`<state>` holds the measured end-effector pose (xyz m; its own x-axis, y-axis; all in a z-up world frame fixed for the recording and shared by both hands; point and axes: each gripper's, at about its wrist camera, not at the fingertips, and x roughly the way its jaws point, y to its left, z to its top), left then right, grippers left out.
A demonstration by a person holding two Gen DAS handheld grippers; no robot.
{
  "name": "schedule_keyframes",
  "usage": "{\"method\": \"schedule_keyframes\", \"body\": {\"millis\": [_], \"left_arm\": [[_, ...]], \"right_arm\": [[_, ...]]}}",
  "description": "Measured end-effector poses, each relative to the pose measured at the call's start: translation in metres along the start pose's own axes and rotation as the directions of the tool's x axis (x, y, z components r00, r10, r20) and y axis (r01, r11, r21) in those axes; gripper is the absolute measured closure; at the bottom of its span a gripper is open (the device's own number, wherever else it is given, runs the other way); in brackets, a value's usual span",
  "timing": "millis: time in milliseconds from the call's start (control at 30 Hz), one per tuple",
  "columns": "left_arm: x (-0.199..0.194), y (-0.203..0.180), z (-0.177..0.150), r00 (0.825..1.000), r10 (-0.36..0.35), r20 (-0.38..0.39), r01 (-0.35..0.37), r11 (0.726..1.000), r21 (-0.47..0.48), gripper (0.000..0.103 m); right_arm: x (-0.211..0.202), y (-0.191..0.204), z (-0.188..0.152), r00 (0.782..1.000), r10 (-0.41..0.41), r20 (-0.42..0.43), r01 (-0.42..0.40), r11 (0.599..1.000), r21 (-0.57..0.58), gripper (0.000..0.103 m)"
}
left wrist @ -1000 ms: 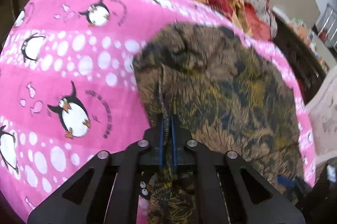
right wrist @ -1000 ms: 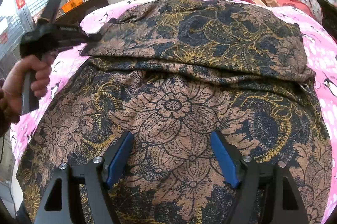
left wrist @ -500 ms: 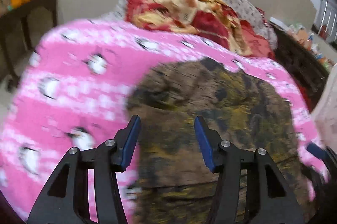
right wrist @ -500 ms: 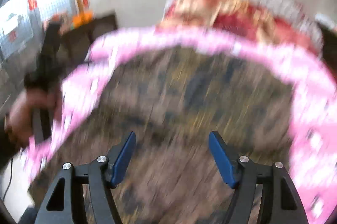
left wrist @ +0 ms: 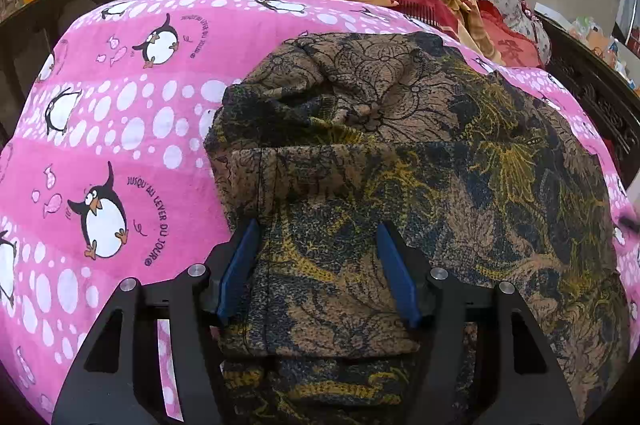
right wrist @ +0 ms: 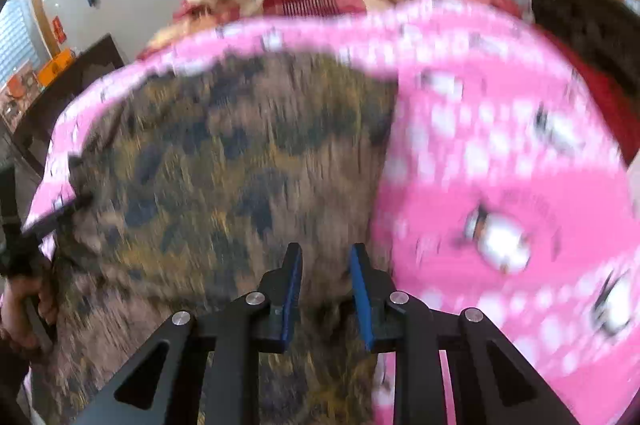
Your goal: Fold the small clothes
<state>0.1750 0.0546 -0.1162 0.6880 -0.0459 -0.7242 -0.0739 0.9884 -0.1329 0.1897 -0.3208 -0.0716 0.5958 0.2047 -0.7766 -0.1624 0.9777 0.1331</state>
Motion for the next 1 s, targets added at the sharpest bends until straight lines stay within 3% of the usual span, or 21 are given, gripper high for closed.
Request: {"method": "schedule_keyframes", "body": {"millis": [67, 133, 233, 300, 400, 467, 567, 733, 867, 1000], "left_arm": [[0.002, 0.004, 0.000, 1.000, 0.001, -0.006, -0.001, 1.000, -0.018, 0.037], [0.005, 0.009, 0.001, 1.000, 0.007, -0.025, -0.008, 0.999, -0.045, 0.027], [0.006, 0.016, 0.000, 0.999, -0.017, -0.031, 0.014, 0.997, -0.077, 0.027], [0.006, 0.014, -0.001, 0.999, -0.007, -0.034, 0.005, 0.998, -0.069, 0.027], [0.007, 0.013, 0.000, 0.999, -0.009, -0.034, 0.007, 0.998, -0.069, 0.027], [0.007, 0.013, 0.000, 0.999, -0.009, -0.034, 0.007, 0.998, -0.069, 0.027], [0.007, 0.013, 0.000, 0.999, -0.009, -0.034, 0.006, 0.998, -0.069, 0.027], [0.006, 0.013, 0.000, 0.999, -0.011, -0.034, 0.008, 0.998, -0.070, 0.027], [0.006, 0.013, 0.000, 0.999, -0.014, -0.033, 0.012, 0.997, -0.071, 0.027], [0.007, 0.013, 0.000, 0.999, -0.012, -0.034, 0.010, 0.998, -0.069, 0.027]], "right_arm": [[-0.005, 0.005, 0.027, 0.997, 0.019, 0.071, -0.021, 1.000, 0.021, 0.080], [0.002, 0.007, 0.047, 0.996, -0.002, 0.090, -0.001, 0.999, 0.036, 0.080], [0.044, 0.008, 0.066, 0.997, -0.071, 0.004, 0.071, 0.997, 0.022, 0.080], [0.074, 0.004, 0.057, 0.988, -0.118, -0.103, 0.119, 0.993, 0.010, 0.080], [0.070, -0.001, 0.051, 0.994, -0.089, -0.068, 0.092, 0.995, 0.031, 0.078], [0.059, 0.002, 0.054, 0.989, -0.118, -0.085, 0.121, 0.992, 0.026, 0.078], [0.019, 0.009, 0.045, 0.989, -0.150, 0.003, 0.150, 0.989, 0.014, 0.078], [-0.019, 0.045, 0.003, 0.998, -0.044, 0.045, 0.046, 0.998, -0.043, 0.076], [0.002, 0.070, -0.031, 0.997, -0.068, 0.027, 0.070, 0.994, -0.090, 0.075], [0.020, 0.060, -0.042, 0.999, -0.041, 0.023, 0.041, 0.999, -0.023, 0.068]]}}
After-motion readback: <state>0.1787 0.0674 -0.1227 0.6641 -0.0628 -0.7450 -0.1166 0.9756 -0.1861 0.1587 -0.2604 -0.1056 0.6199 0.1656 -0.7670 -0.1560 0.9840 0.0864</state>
